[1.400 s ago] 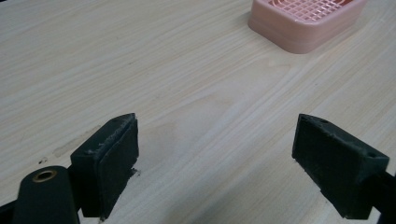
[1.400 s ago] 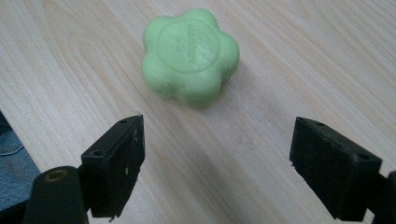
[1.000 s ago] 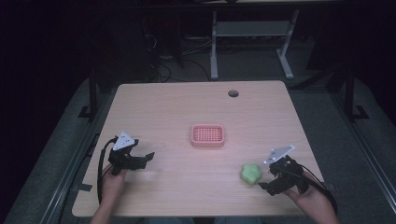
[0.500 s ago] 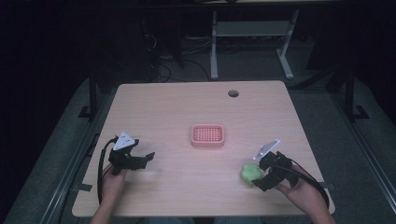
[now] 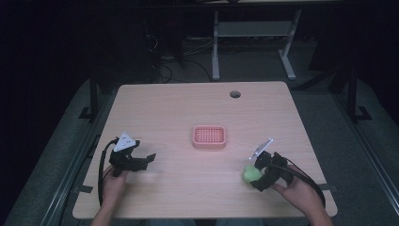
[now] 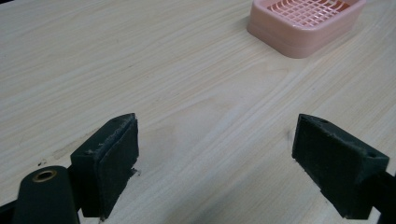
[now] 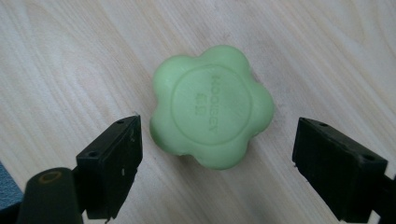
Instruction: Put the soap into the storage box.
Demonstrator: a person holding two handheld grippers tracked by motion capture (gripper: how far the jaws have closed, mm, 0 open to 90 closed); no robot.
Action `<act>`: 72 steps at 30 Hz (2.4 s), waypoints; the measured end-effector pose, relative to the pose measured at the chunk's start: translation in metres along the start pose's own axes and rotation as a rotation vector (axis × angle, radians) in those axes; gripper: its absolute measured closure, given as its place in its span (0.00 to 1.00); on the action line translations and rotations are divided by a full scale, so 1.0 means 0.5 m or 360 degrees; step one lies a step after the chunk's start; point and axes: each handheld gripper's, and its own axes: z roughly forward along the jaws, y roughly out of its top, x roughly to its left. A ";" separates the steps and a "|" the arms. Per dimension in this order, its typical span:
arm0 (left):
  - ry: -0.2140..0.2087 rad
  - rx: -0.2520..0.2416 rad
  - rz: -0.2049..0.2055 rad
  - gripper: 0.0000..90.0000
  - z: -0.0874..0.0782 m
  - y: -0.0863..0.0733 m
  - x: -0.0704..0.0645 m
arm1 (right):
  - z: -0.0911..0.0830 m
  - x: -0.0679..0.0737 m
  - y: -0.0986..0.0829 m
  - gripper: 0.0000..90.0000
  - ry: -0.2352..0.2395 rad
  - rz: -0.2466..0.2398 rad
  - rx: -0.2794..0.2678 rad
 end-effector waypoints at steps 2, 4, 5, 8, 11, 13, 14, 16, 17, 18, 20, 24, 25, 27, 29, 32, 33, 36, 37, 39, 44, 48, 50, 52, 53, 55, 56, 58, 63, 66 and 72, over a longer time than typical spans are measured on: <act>-0.0001 -0.0001 -0.0002 0.16 0.000 0.000 0.000 | 0.002 -0.001 0.002 0.17 0.0000 0.0002 0.0001; 0.0000 0.0000 -0.0003 0.16 0.000 0.000 -0.001 | 0.003 -0.001 0.003 0.17 0.0003 0.0006 0.0004; 0.0000 0.0000 0.0000 0.16 0.000 0.000 -0.001 | 0.004 -0.001 0.004 0.17 0.0001 0.0003 0.0008; 0.0000 -0.0001 -0.0004 0.16 0.000 0.000 -0.001 | 0.008 -0.001 0.007 0.17 0.0004 0.0002 0.0021; -0.0001 -0.0002 -0.0004 0.16 0.000 0.000 -0.001 | 0.012 -0.003 0.008 0.17 0.0010 0.0008 0.0036; -0.0001 0.0000 -0.0002 0.16 -0.001 0.000 -0.001 | 0.014 -0.003 0.009 0.17 0.0017 0.0019 0.0038; -0.0001 -0.0001 0.0000 0.16 -0.001 0.000 -0.001 | 0.016 -0.003 0.009 0.17 0.0017 0.0017 0.0044; -0.0001 0.0004 0.0004 0.16 -0.001 0.001 0.000 | 0.017 -0.004 0.009 0.17 0.0011 0.0007 0.0049; -0.0001 0.0003 0.0004 0.16 -0.001 0.001 0.000 | 0.018 -0.003 0.010 0.17 0.0010 0.0010 0.0055; -0.0001 0.0000 0.0001 0.16 -0.001 0.001 -0.001 | 0.019 -0.003 0.010 0.17 0.0020 0.0014 0.0060; -0.0001 -0.0002 0.0002 0.16 -0.001 0.001 0.000 | 0.022 -0.004 0.011 0.17 0.0020 0.0008 0.0064; -0.0002 -0.0001 -0.0002 0.16 0.000 0.001 -0.001 | 0.024 -0.005 0.013 0.17 0.0025 0.0014 0.0075; -0.0001 -0.0002 -0.0001 0.16 0.000 0.001 -0.001 | 0.026 -0.005 0.014 0.17 0.0030 0.0018 0.0077; -0.0001 0.0004 0.0011 0.16 0.000 0.001 0.000 | 0.029 -0.007 0.015 0.17 0.0028 0.0012 0.0087; -0.0001 0.0007 0.0012 0.16 -0.001 0.001 0.000 | 0.030 -0.006 0.018 0.17 0.0039 0.0022 0.0087; 0.0000 0.0004 0.0006 0.16 -0.001 0.001 0.000 | 0.035 -0.003 0.024 0.17 0.0039 0.0013 0.0097; 0.0000 0.0005 0.0005 0.16 -0.001 0.001 0.000 | 0.037 -0.001 0.028 0.17 0.0030 0.0001 0.0104; 0.0001 0.0004 0.0008 0.16 -0.002 0.001 0.000 | 0.041 0.002 0.034 0.17 0.0032 -0.0007 0.0117; 0.0001 -0.0005 0.0001 0.16 -0.001 0.001 0.000 | 0.042 0.003 0.036 0.18 0.0029 -0.0009 0.0126; 0.0001 -0.0003 0.0001 0.16 -0.001 0.001 0.000 | 0.045 0.005 0.040 0.20 0.0037 -0.0013 0.0130; 0.0000 -0.0006 0.0000 0.16 -0.002 0.001 -0.001 | 0.050 0.006 0.046 0.23 0.0024 -0.0024 0.0148; 0.0000 -0.0006 -0.0001 0.16 -0.001 0.001 0.000 | 0.050 0.005 0.046 0.24 0.0022 -0.0018 0.0153; -0.0002 0.0006 0.0015 0.16 -0.002 0.001 0.000 | 0.051 0.004 0.047 0.25 0.0027 -0.0017 0.0158; -0.0002 0.0002 0.0011 0.16 -0.002 0.001 0.000 | 0.054 0.003 0.048 0.26 0.0021 -0.0017 0.0171; -0.0002 0.0002 0.0011 0.16 -0.002 0.001 0.000 | 0.054 0.003 0.048 0.26 0.0021 -0.0017 0.0171; -0.0003 0.0001 0.0010 0.16 -0.002 0.001 0.000 | 0.055 0.003 0.048 0.27 0.0013 -0.0018 0.0176; -0.0002 -0.0004 0.0004 0.16 -0.002 0.001 0.000 | 0.055 0.003 0.048 0.27 0.0019 -0.0012 0.0176; -0.0003 -0.0005 -0.0001 0.16 -0.002 0.001 0.000 | 0.055 0.001 0.048 0.27 0.0025 -0.0011 0.0182; -0.0002 0.0003 0.0011 0.16 -0.002 0.001 0.000 | 0.055 0.001 0.052 0.28 0.0034 -0.0019 0.0198; -0.0003 -0.0001 0.0008 0.16 -0.002 0.002 0.000 | 0.055 0.001 0.053 0.28 0.0028 -0.0042 0.0202; -0.0005 -0.0011 -0.0003 0.16 -0.002 0.002 -0.001 | 0.049 -0.001 0.051 0.28 0.0054 -0.0050 0.0181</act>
